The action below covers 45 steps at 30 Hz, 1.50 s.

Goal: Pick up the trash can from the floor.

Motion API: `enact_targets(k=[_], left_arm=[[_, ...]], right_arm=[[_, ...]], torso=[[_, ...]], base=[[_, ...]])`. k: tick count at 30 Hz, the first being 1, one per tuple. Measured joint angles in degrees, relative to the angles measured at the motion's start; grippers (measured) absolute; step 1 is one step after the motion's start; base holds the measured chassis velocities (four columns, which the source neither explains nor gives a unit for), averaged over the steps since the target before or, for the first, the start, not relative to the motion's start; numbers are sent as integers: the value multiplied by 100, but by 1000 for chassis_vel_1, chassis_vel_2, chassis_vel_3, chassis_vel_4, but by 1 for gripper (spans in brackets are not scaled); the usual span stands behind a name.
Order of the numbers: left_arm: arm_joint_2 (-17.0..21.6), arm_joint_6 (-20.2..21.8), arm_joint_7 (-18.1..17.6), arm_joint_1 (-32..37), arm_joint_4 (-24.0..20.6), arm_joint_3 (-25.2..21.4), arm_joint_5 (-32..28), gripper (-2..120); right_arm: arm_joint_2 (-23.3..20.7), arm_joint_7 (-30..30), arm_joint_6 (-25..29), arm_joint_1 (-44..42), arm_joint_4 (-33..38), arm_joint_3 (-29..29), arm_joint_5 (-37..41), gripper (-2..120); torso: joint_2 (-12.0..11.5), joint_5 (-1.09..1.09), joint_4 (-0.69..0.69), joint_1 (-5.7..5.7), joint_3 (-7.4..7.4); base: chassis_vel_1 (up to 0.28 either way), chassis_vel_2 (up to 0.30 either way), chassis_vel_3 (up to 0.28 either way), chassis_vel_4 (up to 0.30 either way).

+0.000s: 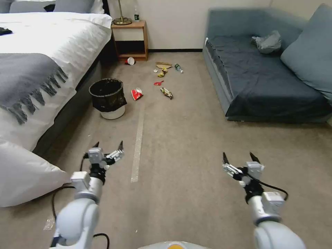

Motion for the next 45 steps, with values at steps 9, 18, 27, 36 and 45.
enact_targets(k=[9,18,27,36,45], left_arm=[[-15,-73,-10,36,-2,-18,-62,100],[-9,-93,-19,45,-13,-29,-46,100],[-9,-109,-24,47,-18,-37,-46,100],[-23,-162,-28,48,-13,-38,-41,100],[-35,-221,-44,67,-11,-47,-54,100]], right_arm=[[93,-193,-176,-200,179,133,78,100],[105,-192,-139,-179,138,129,78,100],[99,-191,-119,-154,130,114,75,100],[96,-198,-119,-133,129,114,70,100],[94,-262,-109,-109,129,113,41,100]], torso=[[0,-2,1,0,0],[0,-1,0,0,0],[0,-2,0,0,0],[0,-2,1,0,0],[0,-1,-1,0,0]], base=[[0,0,0,0],[0,0,0,0],[6,5,5,5],[72,68,61,66],[38,29,40,40]])
